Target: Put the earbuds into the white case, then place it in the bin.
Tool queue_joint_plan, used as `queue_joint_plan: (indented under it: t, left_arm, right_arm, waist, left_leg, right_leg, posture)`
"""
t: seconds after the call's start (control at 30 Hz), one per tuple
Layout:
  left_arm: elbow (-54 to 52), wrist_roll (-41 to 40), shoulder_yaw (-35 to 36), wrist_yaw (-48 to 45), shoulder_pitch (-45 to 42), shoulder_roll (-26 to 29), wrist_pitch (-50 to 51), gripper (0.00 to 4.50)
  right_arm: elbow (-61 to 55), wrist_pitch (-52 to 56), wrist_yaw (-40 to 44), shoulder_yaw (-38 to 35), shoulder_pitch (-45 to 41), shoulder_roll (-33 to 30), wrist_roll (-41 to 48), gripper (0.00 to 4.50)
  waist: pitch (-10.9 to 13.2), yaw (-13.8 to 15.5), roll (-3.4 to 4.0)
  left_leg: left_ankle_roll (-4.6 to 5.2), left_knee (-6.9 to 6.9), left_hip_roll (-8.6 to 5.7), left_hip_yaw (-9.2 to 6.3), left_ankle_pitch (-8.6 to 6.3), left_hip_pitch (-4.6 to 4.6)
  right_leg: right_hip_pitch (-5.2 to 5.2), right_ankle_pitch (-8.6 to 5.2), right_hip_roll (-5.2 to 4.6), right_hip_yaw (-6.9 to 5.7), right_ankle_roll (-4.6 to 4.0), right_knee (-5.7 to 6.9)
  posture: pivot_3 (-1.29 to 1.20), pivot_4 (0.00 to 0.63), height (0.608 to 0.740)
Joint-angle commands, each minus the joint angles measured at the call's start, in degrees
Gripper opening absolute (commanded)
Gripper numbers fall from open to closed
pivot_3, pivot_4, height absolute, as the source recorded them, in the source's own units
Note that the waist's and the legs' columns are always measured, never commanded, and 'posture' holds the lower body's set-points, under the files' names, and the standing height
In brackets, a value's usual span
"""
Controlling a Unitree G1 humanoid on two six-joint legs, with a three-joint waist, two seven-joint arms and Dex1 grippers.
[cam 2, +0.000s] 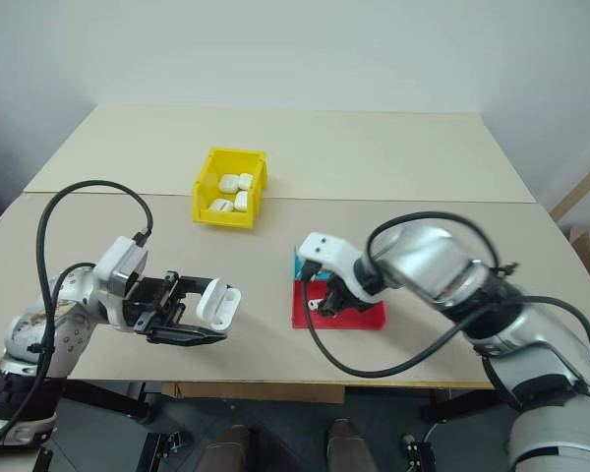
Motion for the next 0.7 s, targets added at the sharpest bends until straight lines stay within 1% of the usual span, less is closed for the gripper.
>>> queue_joint_plan:
  t: [0.03,0.1,0.17,0.23,0.33,0.47,0.57,0.7]
  left_arm:
    - [0.53,-3.28,2.33,-0.07,-1.99,-0.25,1.69,2.76]
    - [1.01,-3.94,2.64,-0.31,-2.63,-0.32,2.41,2.76]
    - [2.17,-4.12,2.51,-0.94,-3.84,-0.51,2.52,2.76]
    - [3.33,-4.14,2.25,-1.44,-5.27,-0.98,2.60,2.76]
    - [4.70,-3.98,1.59,-1.51,-7.81,-2.48,2.79,2.76]
    - [5.72,-3.76,1.23,-1.72,-10.09,-3.61,3.31,2.76]
    - [6.25,-3.17,1.21,-0.49,-11.66,-5.18,2.89,2.76]
    - [5.72,-2.61,1.40,2.18,-12.99,-7.38,2.64,2.76]
  right_arm:
    - [-4.88,0.72,-0.26,-15.07,4.15,0.19,4.64,0.63]
    - [-7.44,-2.42,-1.93,-24.55,8.10,2.29,6.44,0.63]
    - [-12.04,-13.14,-5.72,-35.45,14.05,8.77,7.21,0.63]
    - [-15.25,-21.95,-8.70,-40.47,17.46,14.57,7.32,0.63]
    - [-18.36,-28.88,-11.91,-40.51,19.00,20.27,7.83,0.63]
    - [-18.43,-31.62,-13.52,-40.47,17.98,24.13,12.49,0.63]
    - [-18.69,-33.33,-14.97,-37.23,18.31,24.85,12.21,0.63]
    - [-18.74,-39.11,-14.01,-29.15,19.79,22.90,6.03,0.63]
  waist:
    - [0.00,0.00,0.00]
    - [0.00,0.00,0.00]
    - [-0.01,0.02,-0.01]
    - [-0.01,-0.10,-0.01]
    - [0.00,-0.29,0.00]
    - [0.00,-0.28,0.00]
    - [0.00,-0.24,0.00]
    - [0.00,-0.25,0.00]
  left_leg:
    - [0.00,0.00,0.00,0.00,0.00,0.01]
    - [0.00,0.00,-0.01,0.01,0.00,0.00]
    - [0.00,-0.01,0.00,-0.01,0.00,0.02]
    - [0.00,-0.04,0.01,-0.02,0.00,0.02]
    - [0.00,-0.03,0.01,0.00,0.00,0.04]
    - [0.00,-0.04,0.02,-0.02,0.00,0.06]
    - [0.00,-0.04,0.01,-0.02,0.00,0.05]
    - [0.00,-0.03,0.00,-0.02,0.00,0.06]
  right_leg:
    - [0.01,0.00,0.00,0.00,0.00,-0.01]
    - [0.02,0.00,-0.01,0.00,0.00,-0.01]
    - [0.04,0.00,0.01,-0.01,0.01,0.00]
    - [0.03,0.00,0.03,-0.02,0.01,0.00]
    - [0.03,0.00,0.02,0.00,0.02,0.04]
    - [0.04,0.01,0.04,0.00,0.00,0.05]
    - [0.06,0.01,0.02,0.00,0.00,0.04]
    - [0.06,0.00,0.02,-0.01,0.00,0.04]
  posture:
    - [0.00,0.150,0.740]
    - [0.00,0.150,0.740]
    - [0.00,0.150,0.740]
    - [0.00,0.150,0.740]
    - [0.00,0.150,0.740]
    - [0.00,0.150,0.740]
    - [0.00,0.150,0.740]
    - [0.00,0.150,0.740]
